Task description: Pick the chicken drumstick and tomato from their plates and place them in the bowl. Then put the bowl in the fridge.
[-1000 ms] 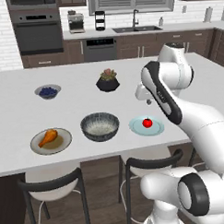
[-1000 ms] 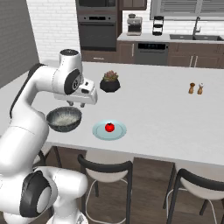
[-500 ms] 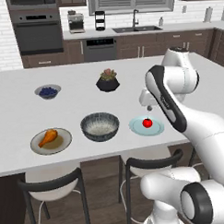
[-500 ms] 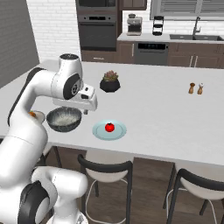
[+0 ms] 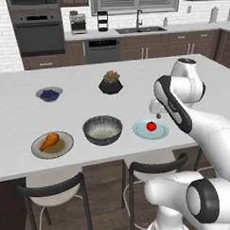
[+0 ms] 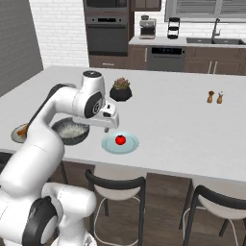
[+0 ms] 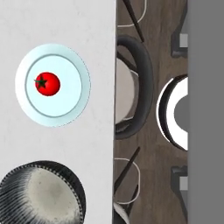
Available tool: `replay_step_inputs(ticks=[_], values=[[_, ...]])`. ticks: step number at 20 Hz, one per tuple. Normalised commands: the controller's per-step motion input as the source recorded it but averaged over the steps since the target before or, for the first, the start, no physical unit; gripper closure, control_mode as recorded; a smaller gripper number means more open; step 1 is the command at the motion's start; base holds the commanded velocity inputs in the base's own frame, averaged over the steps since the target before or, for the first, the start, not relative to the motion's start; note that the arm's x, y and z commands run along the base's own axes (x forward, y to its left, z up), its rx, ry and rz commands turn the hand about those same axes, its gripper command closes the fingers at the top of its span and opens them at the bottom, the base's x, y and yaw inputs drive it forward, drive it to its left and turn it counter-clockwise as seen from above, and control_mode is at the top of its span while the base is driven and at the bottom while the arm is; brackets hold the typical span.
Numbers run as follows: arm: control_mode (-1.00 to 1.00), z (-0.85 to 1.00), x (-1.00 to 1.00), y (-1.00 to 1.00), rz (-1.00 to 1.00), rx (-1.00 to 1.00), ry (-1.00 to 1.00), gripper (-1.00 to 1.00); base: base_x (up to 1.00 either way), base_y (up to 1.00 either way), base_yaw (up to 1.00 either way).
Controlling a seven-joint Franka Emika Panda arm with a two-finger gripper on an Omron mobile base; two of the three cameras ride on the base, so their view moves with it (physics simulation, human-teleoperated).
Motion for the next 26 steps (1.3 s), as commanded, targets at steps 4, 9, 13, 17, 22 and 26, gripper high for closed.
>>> replay_step_inputs(ticks=[4, 9, 13, 17, 22, 26], values=[[-1.0, -0.53, 0.51, -0.21, 0.0, 0.0, 0.01, -1.0, 0.0, 0.0, 0.0], [-1.0, -0.47, 0.6, -0.17, 0.0, 0.0, 0.0, -1.0, 0.0, 0.0, 0.0], [-1.0, -0.49, 0.65, -0.09, 0.0, 0.0, 0.0, -1.0, 0.0, 0.0, 0.0], [-1.0, -0.42, 0.69, -0.06, 0.0, 0.0, 0.0, -1.0, 0.0, 0.0, 0.0], [-1.0, -0.3, 0.57, -0.1, 0.0, 0.0, 0.0, -1.0, 0.0, 0.0, 0.0], [-1.0, -0.27, 0.53, -0.12, 0.0, 0.0, 0.0, -1.0, 0.0, 0.0, 0.0]])
